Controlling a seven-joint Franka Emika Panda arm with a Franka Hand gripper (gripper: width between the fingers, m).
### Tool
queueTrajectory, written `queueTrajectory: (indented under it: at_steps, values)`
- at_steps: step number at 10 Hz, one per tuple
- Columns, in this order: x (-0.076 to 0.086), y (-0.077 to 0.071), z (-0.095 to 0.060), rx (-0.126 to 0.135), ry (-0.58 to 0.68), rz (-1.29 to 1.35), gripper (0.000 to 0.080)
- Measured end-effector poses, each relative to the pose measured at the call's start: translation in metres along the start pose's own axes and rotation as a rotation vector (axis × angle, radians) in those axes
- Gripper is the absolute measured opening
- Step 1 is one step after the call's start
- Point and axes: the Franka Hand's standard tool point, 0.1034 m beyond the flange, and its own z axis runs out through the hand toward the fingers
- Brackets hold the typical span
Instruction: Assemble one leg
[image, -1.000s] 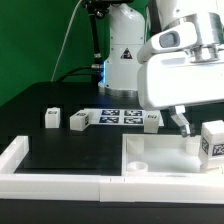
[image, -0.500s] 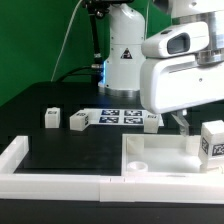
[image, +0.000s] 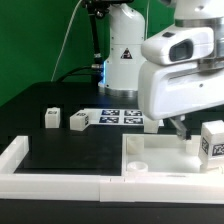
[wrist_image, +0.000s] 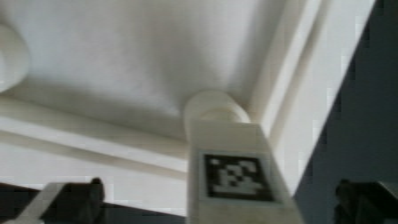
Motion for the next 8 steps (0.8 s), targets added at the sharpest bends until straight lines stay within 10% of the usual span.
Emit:
queueTrajectory:
  at_steps: [4, 8]
  values:
    - [0.004, 0.003, 0.002, -0.006, 0.006, 0.050, 0.0649]
    - [0.007, -0.012, 0.006, -0.006, 0.009, 0.054, 0.0291]
